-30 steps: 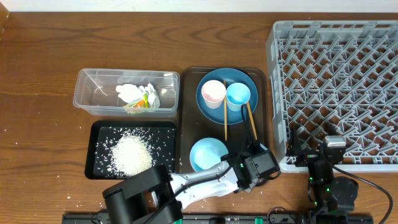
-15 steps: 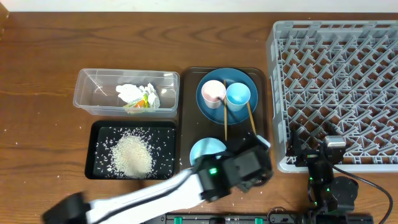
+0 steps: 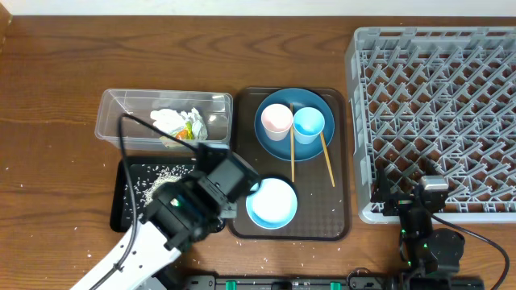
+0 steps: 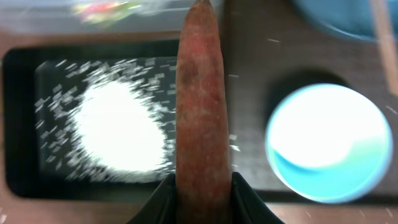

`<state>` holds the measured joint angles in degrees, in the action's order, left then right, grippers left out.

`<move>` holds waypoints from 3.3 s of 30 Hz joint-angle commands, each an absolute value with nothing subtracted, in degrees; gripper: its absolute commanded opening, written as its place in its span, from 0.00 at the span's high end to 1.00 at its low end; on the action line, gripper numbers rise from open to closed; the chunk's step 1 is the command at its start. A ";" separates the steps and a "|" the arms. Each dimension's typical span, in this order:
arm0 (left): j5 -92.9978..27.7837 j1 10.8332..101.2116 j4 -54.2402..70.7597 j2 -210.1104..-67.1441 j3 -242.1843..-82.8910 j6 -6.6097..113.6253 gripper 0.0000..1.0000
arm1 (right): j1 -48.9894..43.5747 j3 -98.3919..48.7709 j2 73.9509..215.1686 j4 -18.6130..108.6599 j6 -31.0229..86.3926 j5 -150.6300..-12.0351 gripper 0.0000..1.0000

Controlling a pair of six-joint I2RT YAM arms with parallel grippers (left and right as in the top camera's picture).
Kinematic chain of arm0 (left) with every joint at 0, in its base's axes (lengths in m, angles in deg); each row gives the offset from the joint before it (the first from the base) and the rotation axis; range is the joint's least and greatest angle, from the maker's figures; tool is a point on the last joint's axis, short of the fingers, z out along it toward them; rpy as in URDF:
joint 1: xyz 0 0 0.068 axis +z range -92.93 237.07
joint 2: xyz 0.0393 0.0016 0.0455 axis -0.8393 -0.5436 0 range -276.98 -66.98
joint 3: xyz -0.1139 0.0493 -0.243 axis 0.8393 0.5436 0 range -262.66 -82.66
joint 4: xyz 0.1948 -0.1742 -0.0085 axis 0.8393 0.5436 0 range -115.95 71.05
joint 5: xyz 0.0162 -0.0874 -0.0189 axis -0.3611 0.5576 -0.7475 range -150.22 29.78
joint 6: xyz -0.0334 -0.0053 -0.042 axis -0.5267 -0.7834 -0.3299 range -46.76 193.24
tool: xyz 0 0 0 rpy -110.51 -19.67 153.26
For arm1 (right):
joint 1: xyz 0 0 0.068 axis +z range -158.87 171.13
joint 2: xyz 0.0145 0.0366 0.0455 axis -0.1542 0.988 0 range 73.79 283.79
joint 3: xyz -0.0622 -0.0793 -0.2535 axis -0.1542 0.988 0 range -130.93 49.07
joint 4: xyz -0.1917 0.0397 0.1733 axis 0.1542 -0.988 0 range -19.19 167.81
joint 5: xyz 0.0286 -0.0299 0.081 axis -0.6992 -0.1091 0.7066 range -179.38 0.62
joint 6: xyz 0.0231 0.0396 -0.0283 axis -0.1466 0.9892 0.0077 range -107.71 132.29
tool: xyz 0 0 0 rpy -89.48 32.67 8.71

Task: Sort waste into correct bins and load items into the dishwasher rack
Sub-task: 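Grasp the orange carrot on the brown tray with the left gripper, then carry the carrot left onto the rice on the black tray and release, then reach the right gripper to the wooden chopsticks on the teal plate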

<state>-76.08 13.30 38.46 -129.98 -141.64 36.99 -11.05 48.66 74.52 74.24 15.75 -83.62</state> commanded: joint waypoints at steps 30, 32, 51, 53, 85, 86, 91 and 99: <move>-79.86 23.90 16.58 -146.18 -122.10 34.83 0.77 | -11.26 48.75 74.32 74.13 15.88 -83.57 0.01; -79.86 23.90 16.58 -146.14 -122.12 35.05 0.74 | -11.26 48.75 74.32 74.13 15.88 -83.57 0.01; -76.80 23.93 23.22 -129.41 -127.44 37.41 0.46 | -11.26 48.75 74.32 74.13 15.88 -83.55 0.01; -74.77 24.03 24.18 -126.75 -129.03 37.41 0.45 | -11.26 48.75 74.32 74.13 15.88 -83.57 0.01; -51.23 51.44 25.89 -121.61 -139.92 49.67 0.09 | -11.26 48.75 74.32 74.17 21.61 -81.61 0.01; -51.23 51.44 25.89 -121.61 -139.92 49.67 0.09 | -11.26 48.75 74.32 74.17 23.55 -81.61 0.01; -51.23 51.44 25.89 -121.61 -139.92 49.67 0.07 | -11.26 48.75 74.32 74.96 38.57 -81.58 0.01; -51.23 51.44 25.89 -121.63 -139.92 49.65 0.06 | -11.26 35.98 78.08 68.53 38.81 -76.05 0.01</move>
